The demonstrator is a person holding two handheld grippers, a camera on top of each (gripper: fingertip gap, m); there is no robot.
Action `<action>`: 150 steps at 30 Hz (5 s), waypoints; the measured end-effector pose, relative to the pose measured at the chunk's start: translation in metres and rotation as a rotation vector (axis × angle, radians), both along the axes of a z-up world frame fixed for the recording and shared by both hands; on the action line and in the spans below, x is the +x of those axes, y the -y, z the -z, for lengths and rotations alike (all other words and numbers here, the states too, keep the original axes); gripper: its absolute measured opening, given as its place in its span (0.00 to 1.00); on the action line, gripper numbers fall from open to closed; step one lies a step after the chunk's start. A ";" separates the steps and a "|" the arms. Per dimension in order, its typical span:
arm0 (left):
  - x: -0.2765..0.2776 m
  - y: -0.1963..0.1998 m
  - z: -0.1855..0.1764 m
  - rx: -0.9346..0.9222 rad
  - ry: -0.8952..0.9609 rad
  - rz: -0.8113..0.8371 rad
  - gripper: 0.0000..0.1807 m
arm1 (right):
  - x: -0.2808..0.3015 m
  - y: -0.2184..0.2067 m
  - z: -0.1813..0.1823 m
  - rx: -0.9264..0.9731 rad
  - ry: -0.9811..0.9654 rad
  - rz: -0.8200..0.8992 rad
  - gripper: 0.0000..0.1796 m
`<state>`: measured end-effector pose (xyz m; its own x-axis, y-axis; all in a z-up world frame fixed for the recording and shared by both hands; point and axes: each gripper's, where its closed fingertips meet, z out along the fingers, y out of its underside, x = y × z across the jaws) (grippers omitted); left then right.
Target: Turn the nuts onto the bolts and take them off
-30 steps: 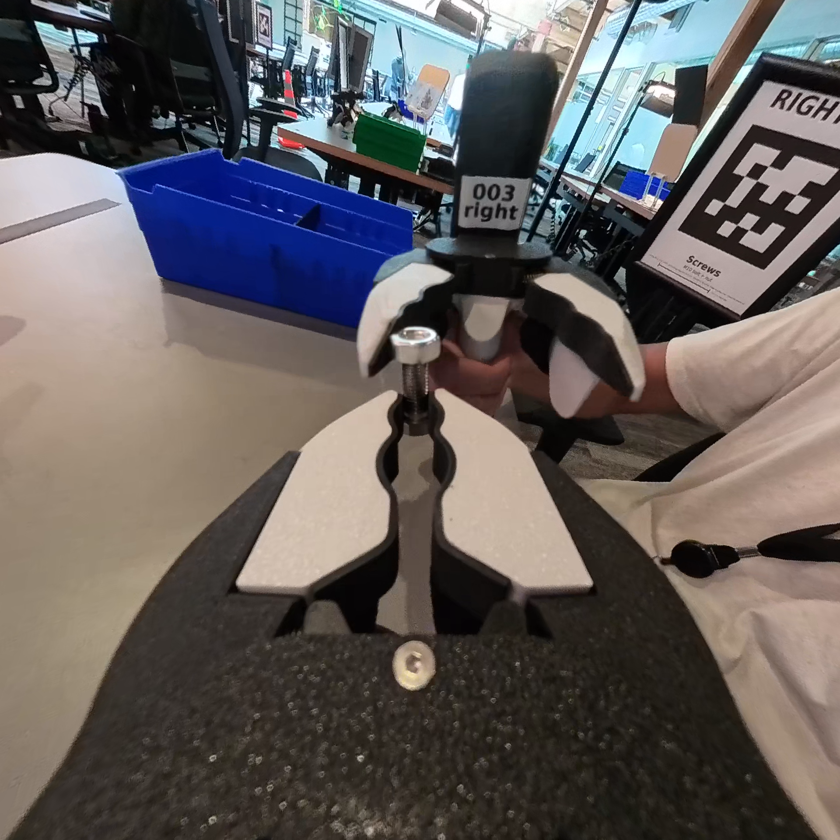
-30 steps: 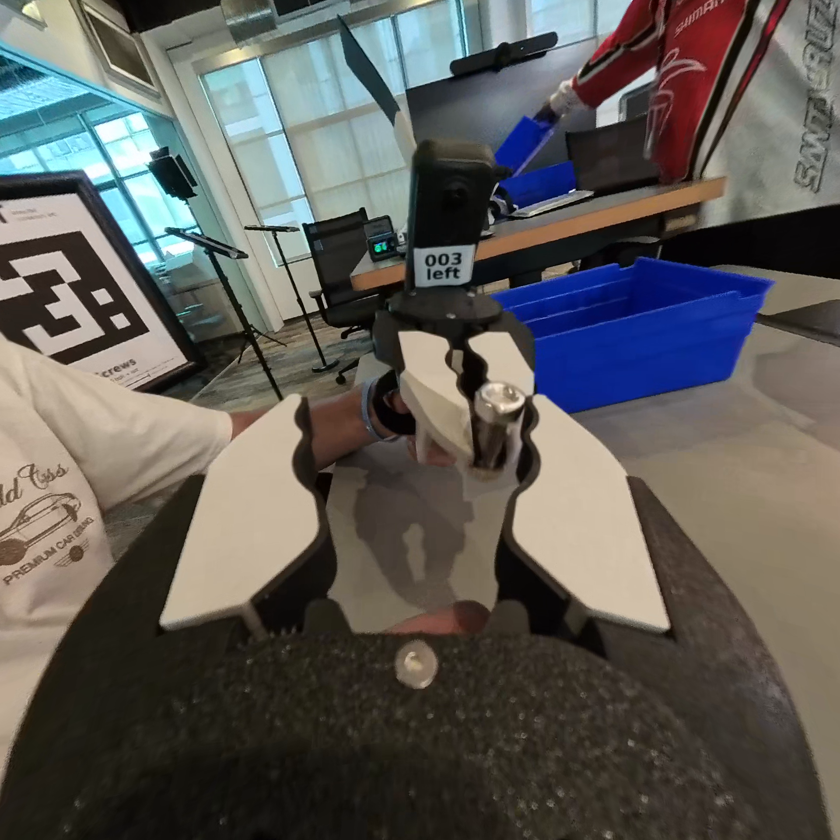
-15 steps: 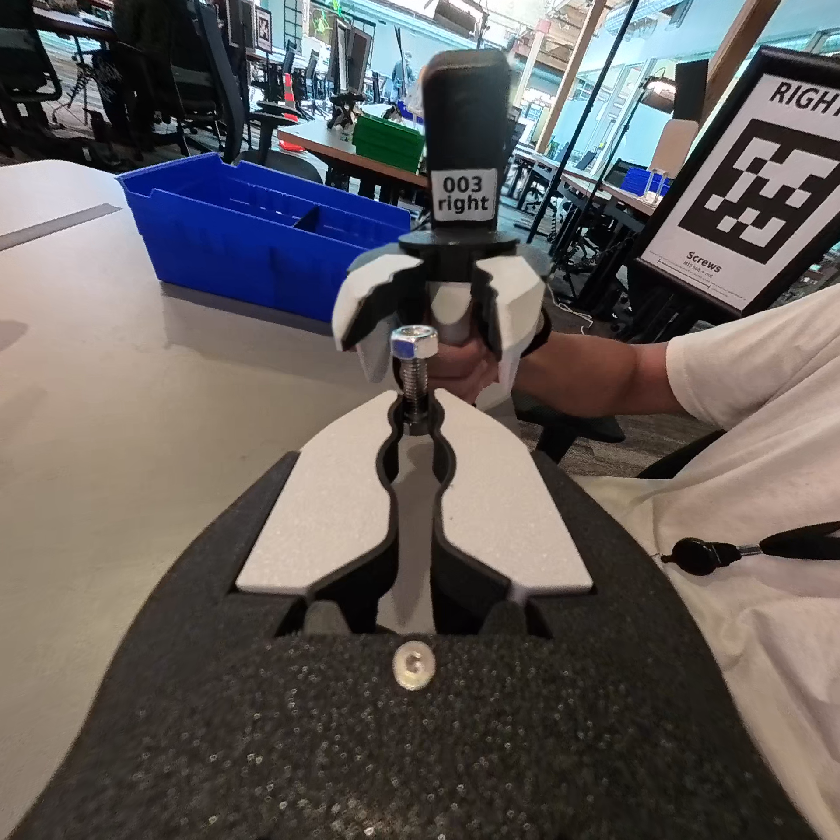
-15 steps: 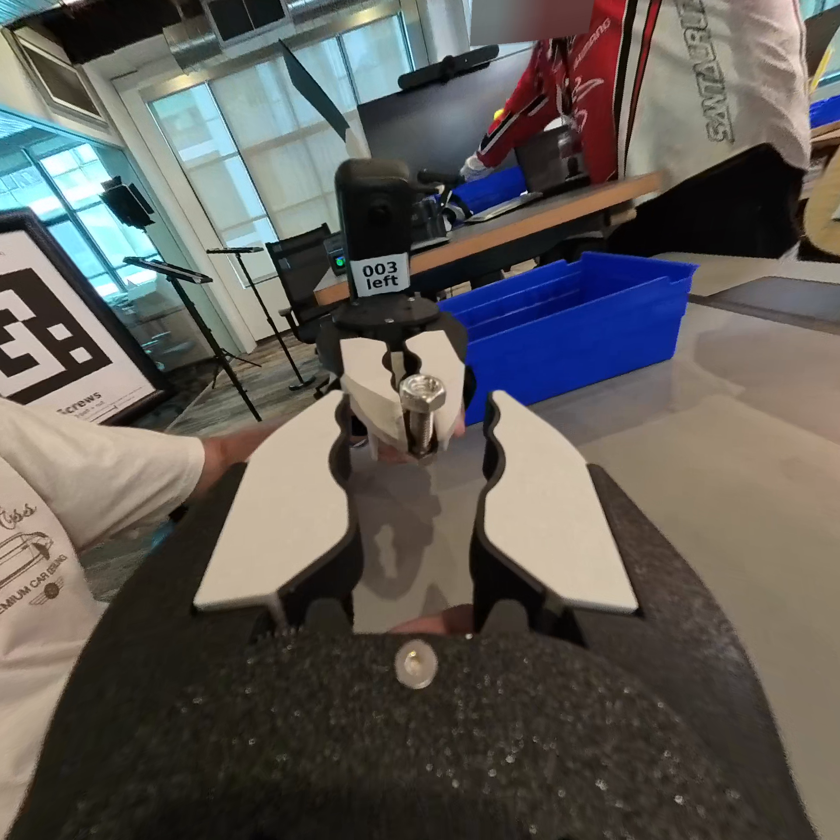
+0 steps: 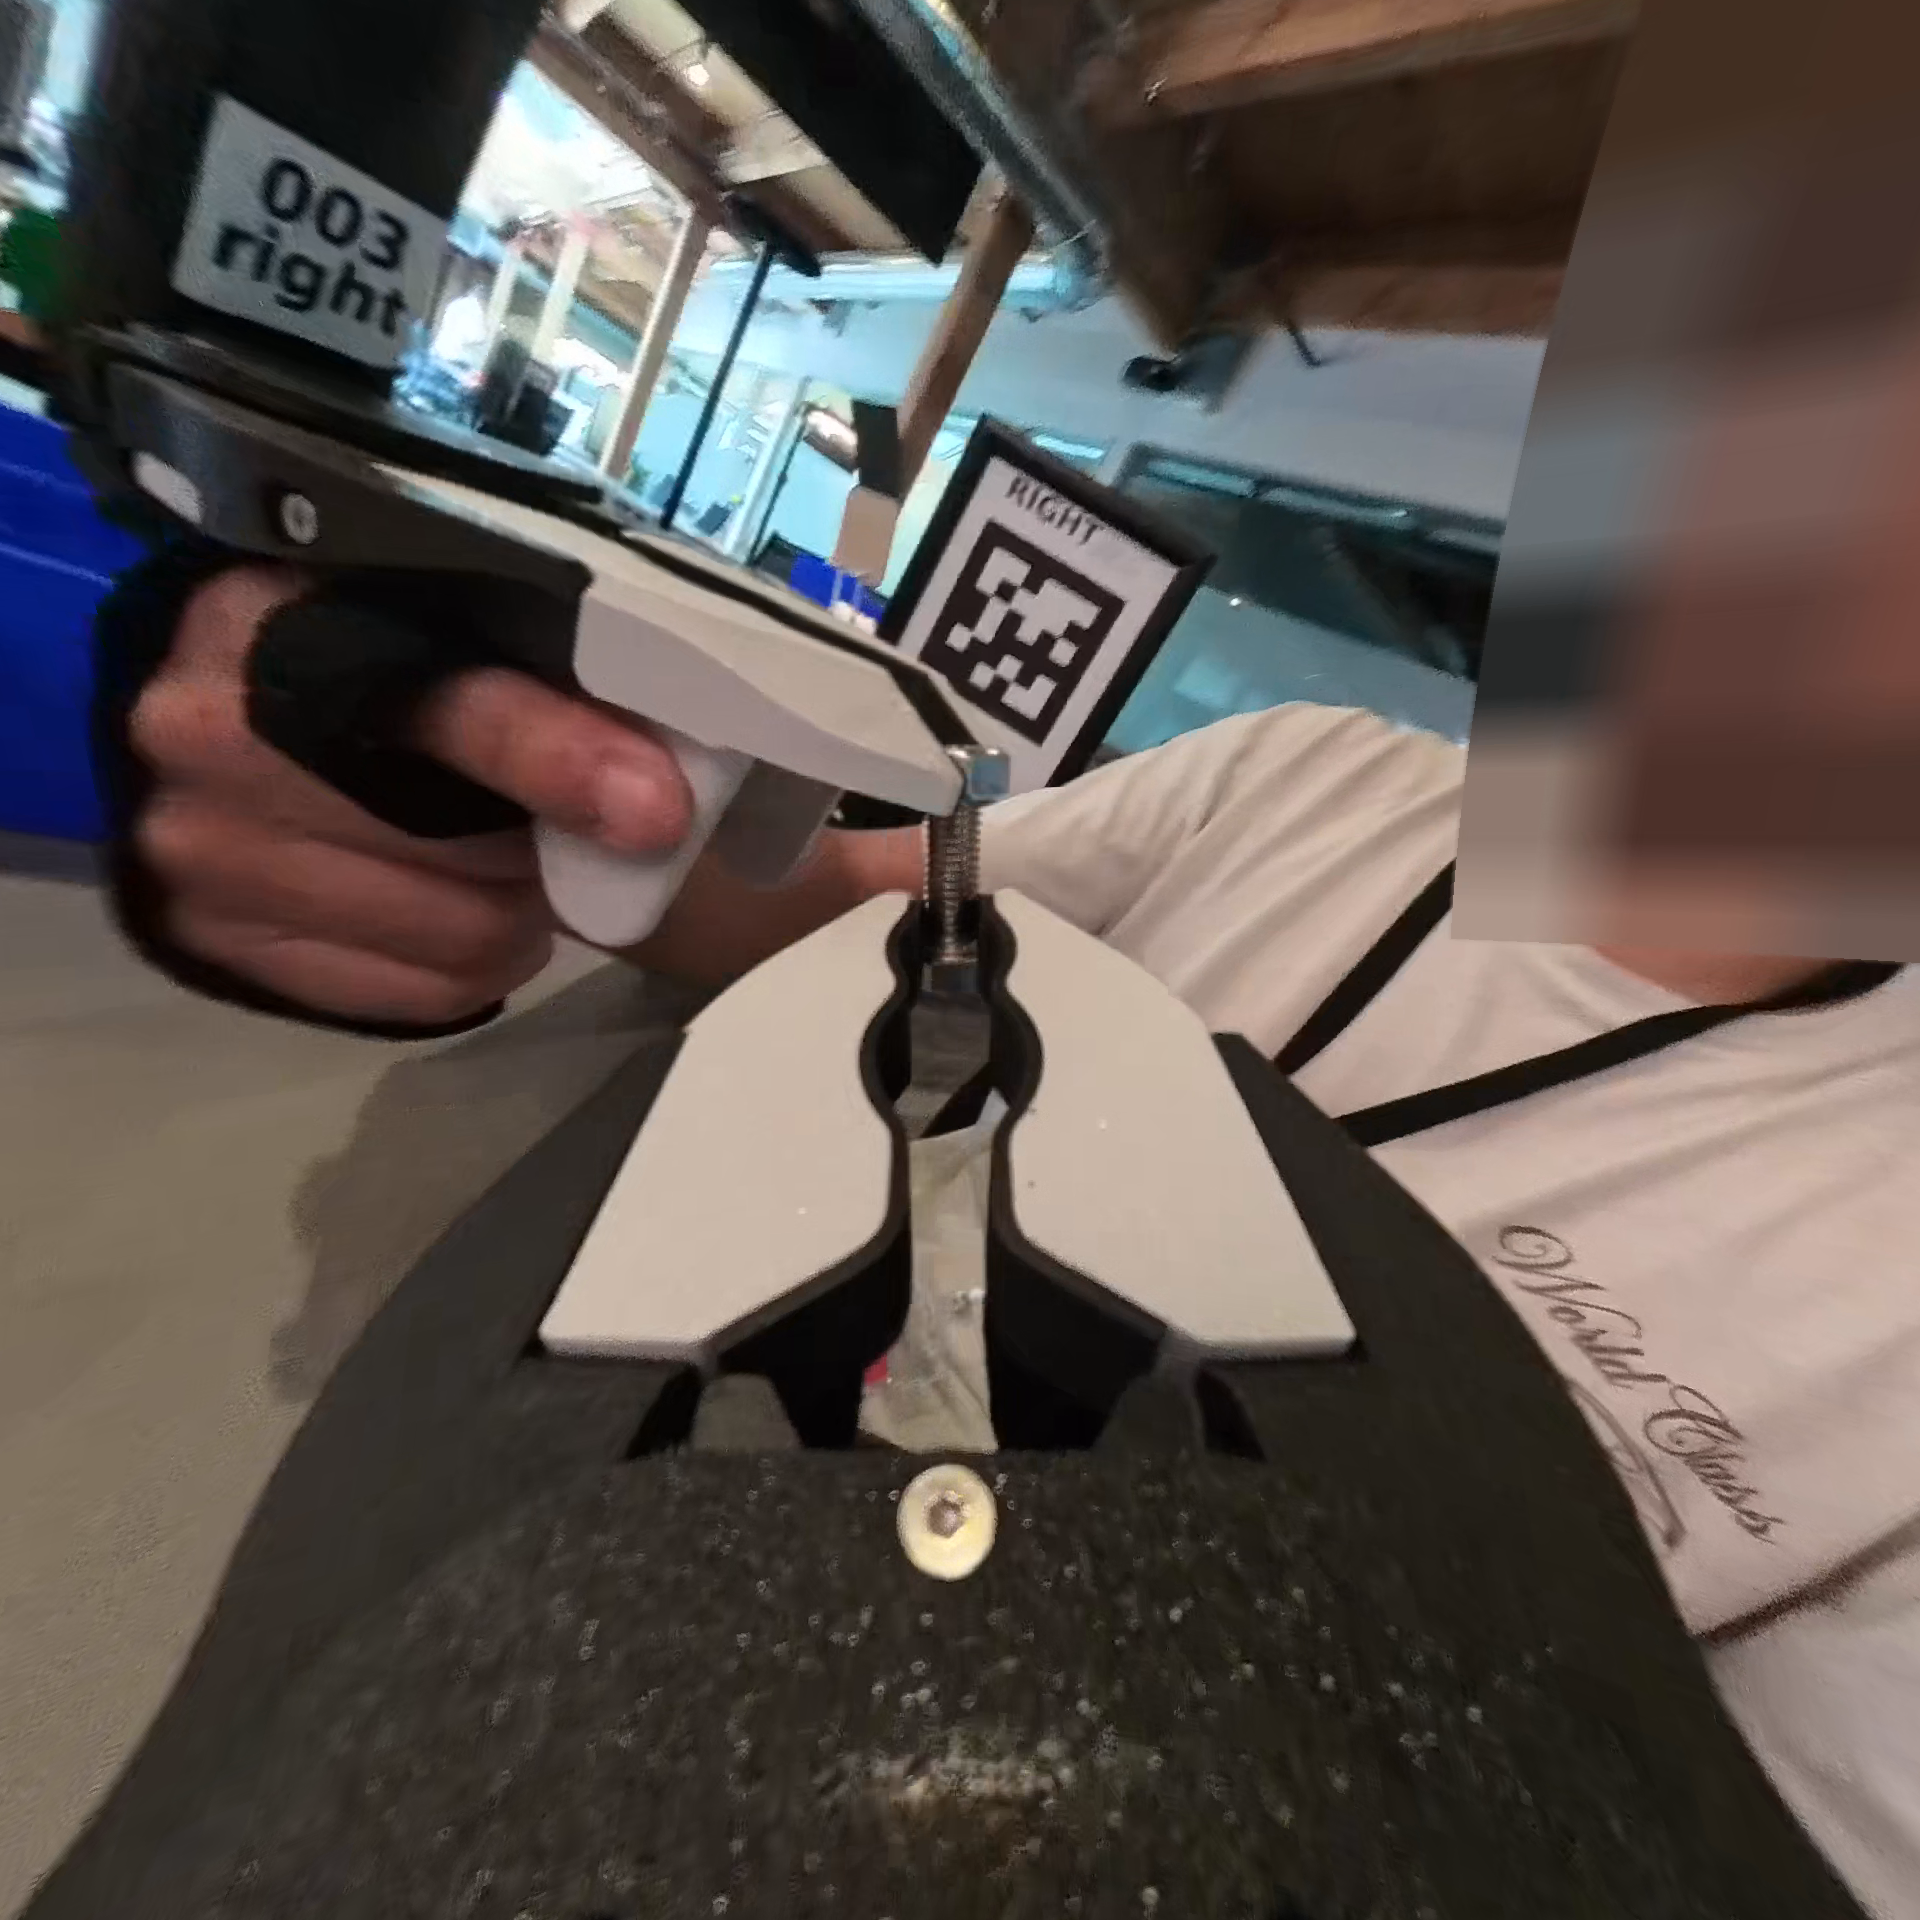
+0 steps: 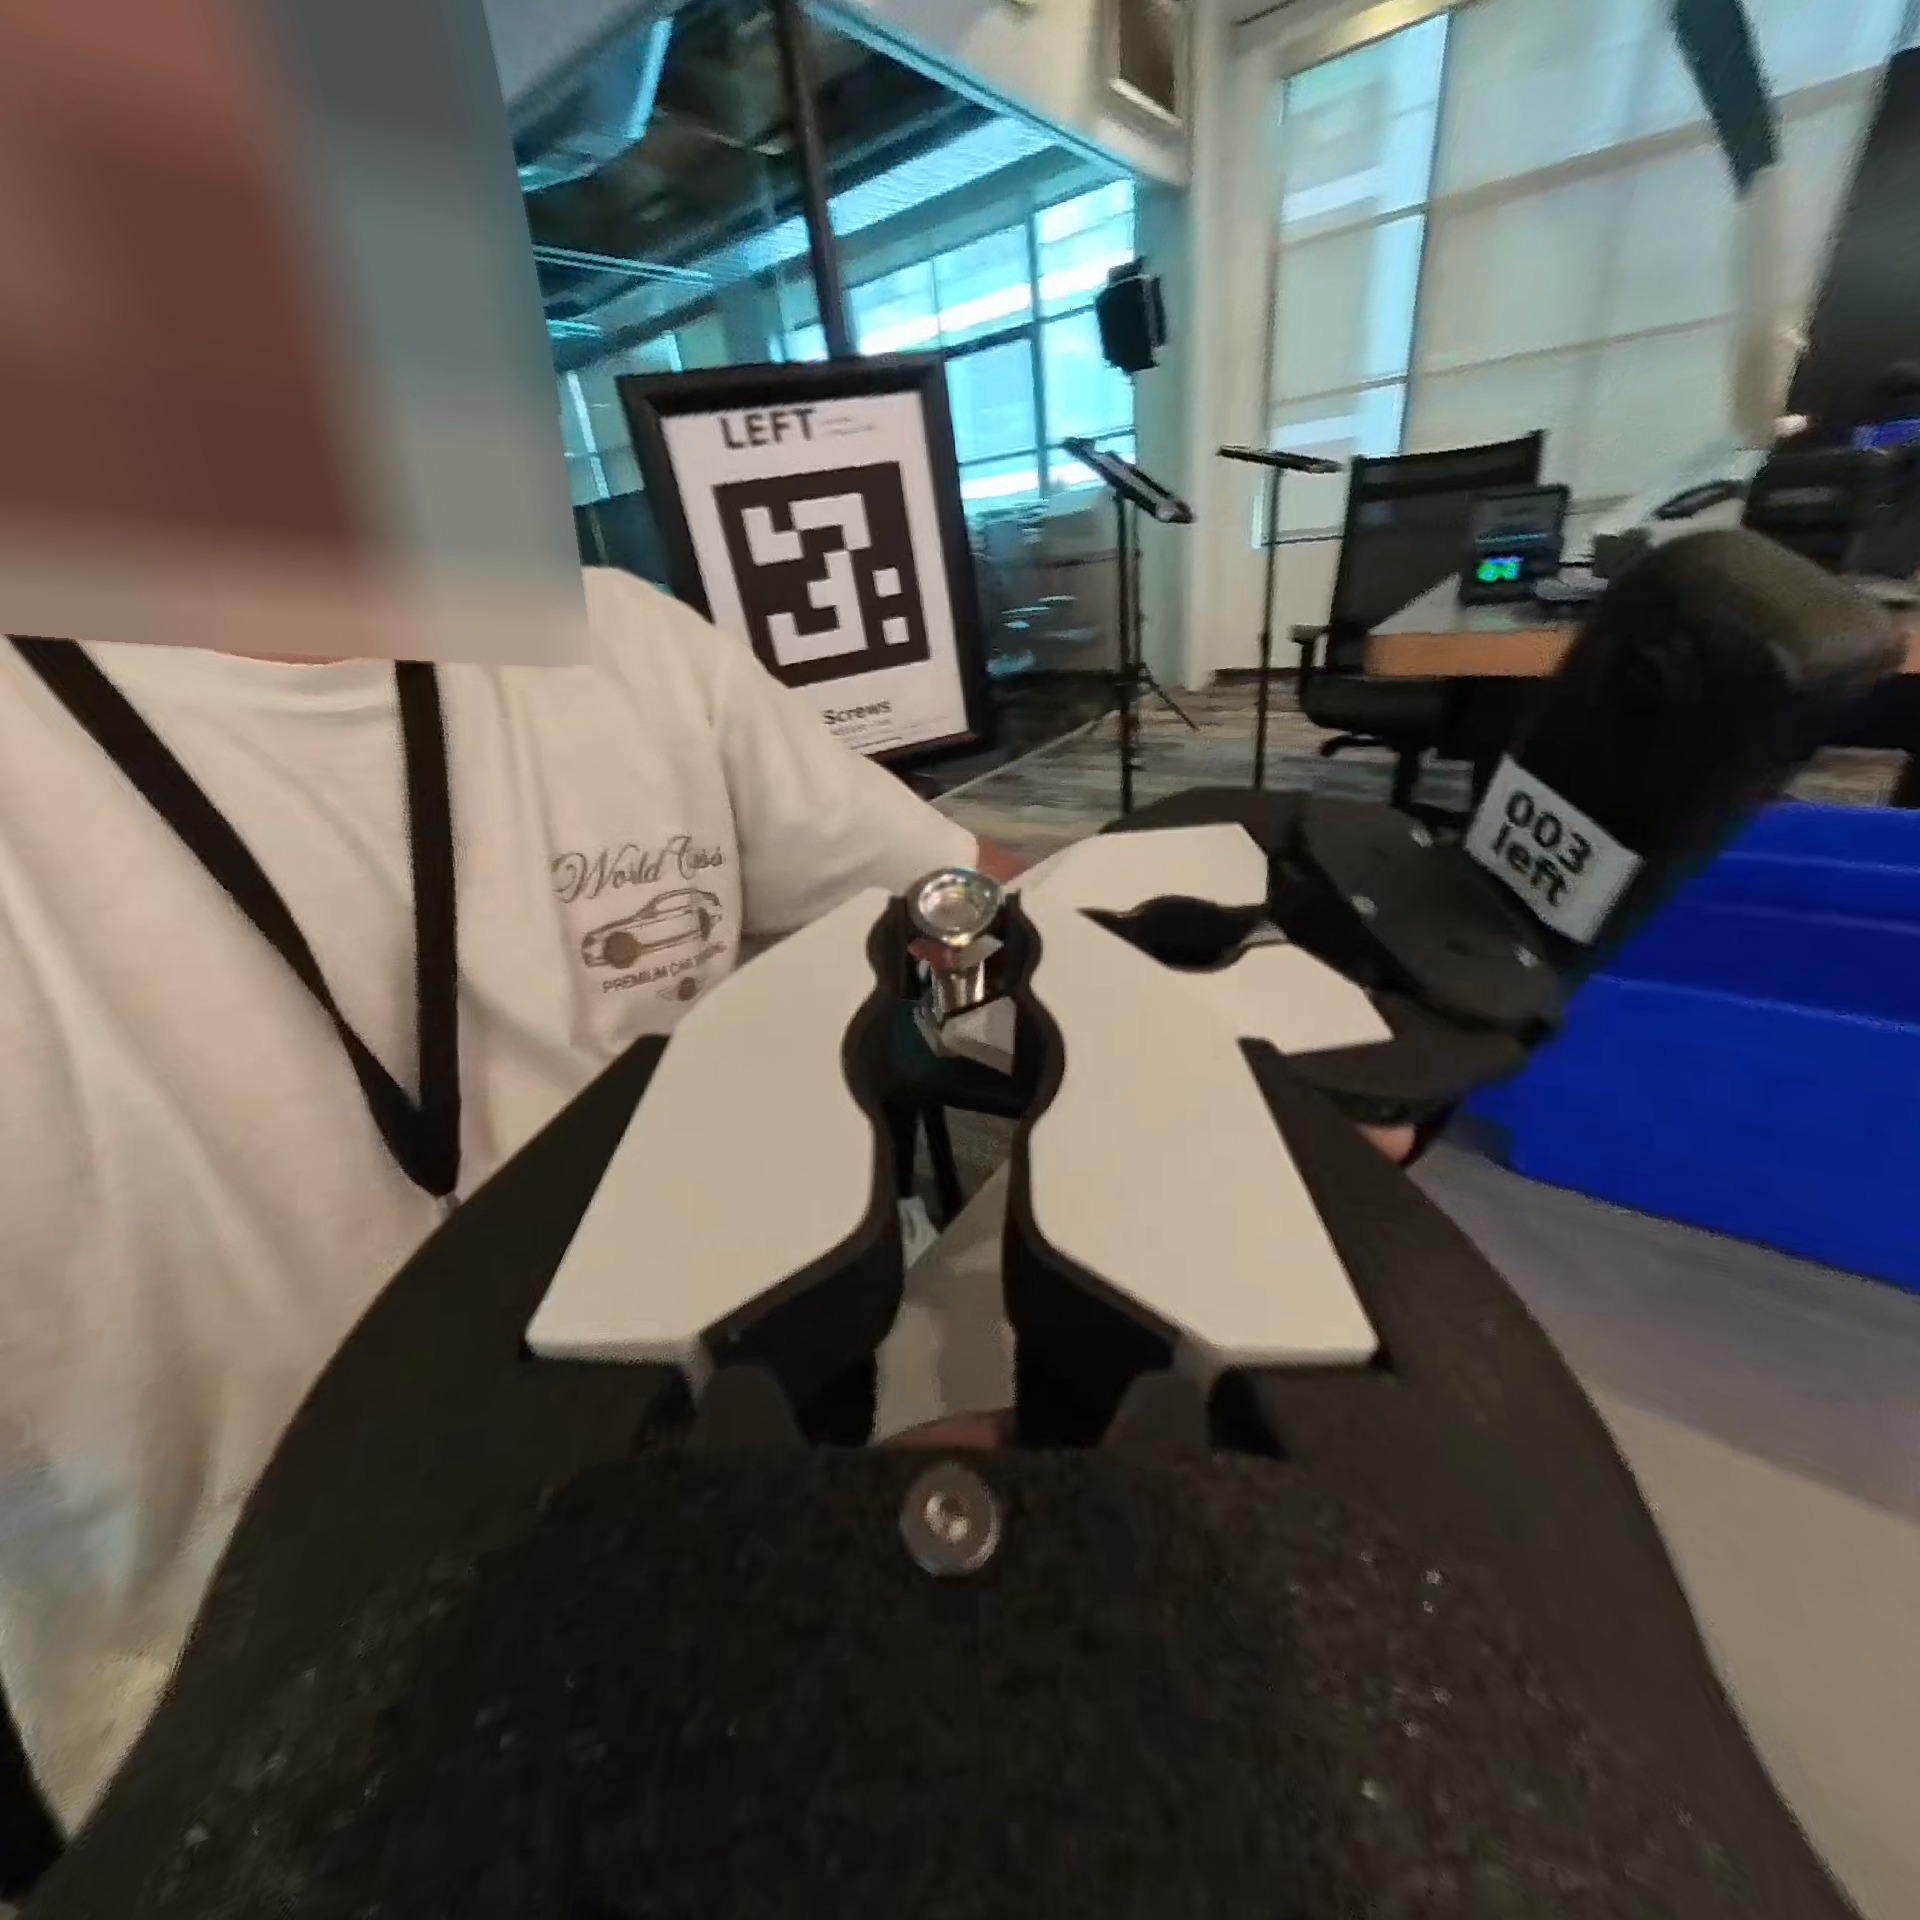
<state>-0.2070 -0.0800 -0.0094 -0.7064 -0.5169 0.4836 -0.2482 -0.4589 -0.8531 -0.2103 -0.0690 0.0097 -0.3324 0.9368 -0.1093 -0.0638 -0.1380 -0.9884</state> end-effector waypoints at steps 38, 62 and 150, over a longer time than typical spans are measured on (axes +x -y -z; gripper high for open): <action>0.022 -0.083 0.044 0.461 -0.134 -0.680 0.05 | 0.019 -0.084 0.041 -0.333 0.000 1.190 0.10; -0.005 -0.013 0.011 0.010 -0.007 -0.042 0.05 | -0.004 -0.012 0.017 0.262 0.389 0.059 0.09; 0.010 -0.055 0.083 0.483 -0.273 -0.368 0.05 | 0.015 -0.046 0.089 0.041 0.939 0.490 0.10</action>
